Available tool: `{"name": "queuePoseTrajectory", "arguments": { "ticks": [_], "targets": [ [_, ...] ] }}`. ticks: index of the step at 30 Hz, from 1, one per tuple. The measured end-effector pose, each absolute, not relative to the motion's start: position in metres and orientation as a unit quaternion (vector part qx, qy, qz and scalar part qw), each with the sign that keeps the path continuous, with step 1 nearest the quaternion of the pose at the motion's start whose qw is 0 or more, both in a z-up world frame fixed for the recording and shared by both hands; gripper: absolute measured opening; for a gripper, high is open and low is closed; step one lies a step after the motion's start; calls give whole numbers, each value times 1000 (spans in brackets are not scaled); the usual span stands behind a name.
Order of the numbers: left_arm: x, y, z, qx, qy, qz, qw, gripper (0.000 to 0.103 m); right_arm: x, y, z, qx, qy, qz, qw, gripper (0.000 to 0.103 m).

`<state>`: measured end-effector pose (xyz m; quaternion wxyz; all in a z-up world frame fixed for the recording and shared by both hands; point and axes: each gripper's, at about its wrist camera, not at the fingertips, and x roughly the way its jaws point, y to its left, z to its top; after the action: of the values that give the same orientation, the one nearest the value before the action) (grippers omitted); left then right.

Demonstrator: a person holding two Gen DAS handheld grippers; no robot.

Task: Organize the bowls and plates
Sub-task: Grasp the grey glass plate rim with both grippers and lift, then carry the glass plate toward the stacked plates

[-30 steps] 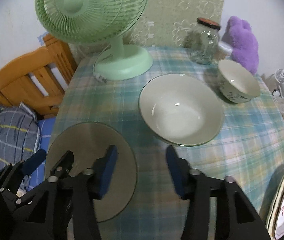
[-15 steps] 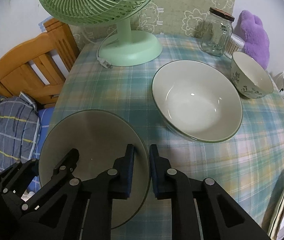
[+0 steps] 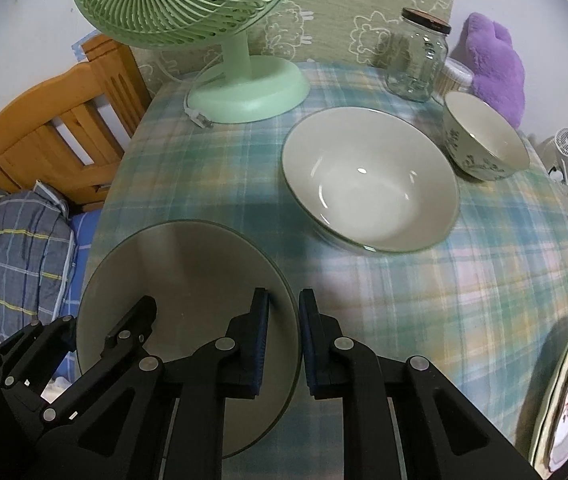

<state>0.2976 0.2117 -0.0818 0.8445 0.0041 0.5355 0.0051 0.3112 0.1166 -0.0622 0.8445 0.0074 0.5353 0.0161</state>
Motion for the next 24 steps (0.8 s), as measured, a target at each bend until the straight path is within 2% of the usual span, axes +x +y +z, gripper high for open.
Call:
{"name": "queuePoseTrajectory", "arguments": {
  "ticks": [24],
  "targets": [
    [219,111,-55,2,545,-2,839,23,225,18,-35,13,542,6,840,19]
  ]
}}
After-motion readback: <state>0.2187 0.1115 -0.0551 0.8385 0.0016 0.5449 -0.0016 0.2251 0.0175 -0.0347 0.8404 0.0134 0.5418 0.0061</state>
